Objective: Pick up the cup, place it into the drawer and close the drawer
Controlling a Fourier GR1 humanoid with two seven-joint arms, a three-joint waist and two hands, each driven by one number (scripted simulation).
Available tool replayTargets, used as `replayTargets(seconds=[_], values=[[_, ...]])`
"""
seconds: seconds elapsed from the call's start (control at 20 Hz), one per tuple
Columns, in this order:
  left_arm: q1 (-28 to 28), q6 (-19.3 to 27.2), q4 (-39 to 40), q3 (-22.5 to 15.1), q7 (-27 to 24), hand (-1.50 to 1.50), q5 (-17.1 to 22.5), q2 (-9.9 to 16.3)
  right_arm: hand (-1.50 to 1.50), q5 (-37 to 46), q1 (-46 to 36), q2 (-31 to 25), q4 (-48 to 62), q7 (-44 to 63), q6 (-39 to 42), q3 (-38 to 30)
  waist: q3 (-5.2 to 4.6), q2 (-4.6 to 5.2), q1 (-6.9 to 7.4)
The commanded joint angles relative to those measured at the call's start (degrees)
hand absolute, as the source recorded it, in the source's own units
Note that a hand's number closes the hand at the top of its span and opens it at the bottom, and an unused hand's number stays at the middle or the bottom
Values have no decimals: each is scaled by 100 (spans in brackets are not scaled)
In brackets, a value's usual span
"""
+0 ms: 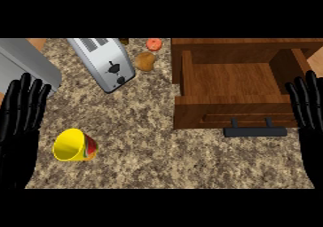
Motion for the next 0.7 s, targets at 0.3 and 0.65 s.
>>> replayTargets(seconds=[0.3,0.65], values=[[717,-2246,433,237,189,-150,3011,810,-150,-157,77,-76,231,157,350,240,-109,-27,177],[275,-3693,2245,1479,-34,-150,4453,1863,-150,-320,-668,-242,921,424,503,2,-89,-47,87]])
